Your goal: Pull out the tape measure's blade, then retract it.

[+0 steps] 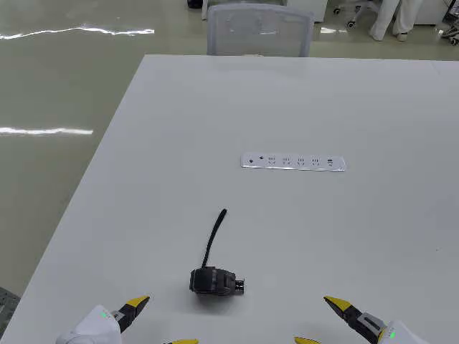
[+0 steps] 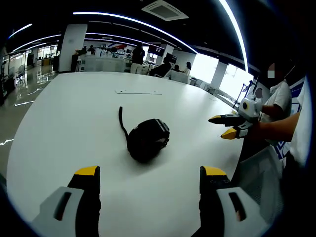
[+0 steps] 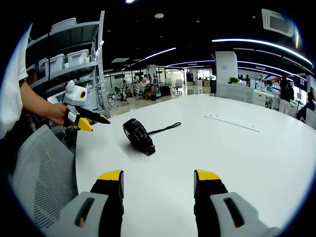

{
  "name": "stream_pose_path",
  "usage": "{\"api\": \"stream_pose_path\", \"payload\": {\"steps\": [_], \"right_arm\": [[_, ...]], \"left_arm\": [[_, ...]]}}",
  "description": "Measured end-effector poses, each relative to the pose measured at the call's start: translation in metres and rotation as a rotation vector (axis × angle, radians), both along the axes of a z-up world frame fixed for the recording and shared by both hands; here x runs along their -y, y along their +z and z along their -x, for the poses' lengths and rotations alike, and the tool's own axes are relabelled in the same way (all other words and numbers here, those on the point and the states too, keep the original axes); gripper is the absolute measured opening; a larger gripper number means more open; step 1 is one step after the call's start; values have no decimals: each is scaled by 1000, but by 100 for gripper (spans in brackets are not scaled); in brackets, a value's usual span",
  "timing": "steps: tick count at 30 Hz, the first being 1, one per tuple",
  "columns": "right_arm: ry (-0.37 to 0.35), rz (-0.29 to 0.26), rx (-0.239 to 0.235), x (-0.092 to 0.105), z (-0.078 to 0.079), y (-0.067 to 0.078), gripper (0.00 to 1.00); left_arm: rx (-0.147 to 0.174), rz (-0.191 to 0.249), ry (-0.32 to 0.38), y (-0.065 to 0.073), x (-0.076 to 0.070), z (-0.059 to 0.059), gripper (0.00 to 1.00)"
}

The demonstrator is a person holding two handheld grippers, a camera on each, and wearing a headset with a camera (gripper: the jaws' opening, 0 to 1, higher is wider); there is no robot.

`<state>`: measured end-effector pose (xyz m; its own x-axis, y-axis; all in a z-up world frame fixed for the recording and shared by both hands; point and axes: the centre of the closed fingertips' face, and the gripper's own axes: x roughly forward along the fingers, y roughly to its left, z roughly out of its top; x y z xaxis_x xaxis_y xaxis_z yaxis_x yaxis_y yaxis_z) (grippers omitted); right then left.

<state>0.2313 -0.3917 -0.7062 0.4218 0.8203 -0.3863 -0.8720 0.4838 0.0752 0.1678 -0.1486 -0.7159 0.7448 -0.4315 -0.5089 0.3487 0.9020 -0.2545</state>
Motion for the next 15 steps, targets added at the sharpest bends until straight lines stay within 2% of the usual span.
{"api": "stream_pose_path", "payload": {"steps": [15], "right_arm": [[-22, 6, -6, 15, 10, 1, 60]], "left_arm": [[-2, 29, 17, 2, -8, 14, 82]]}}
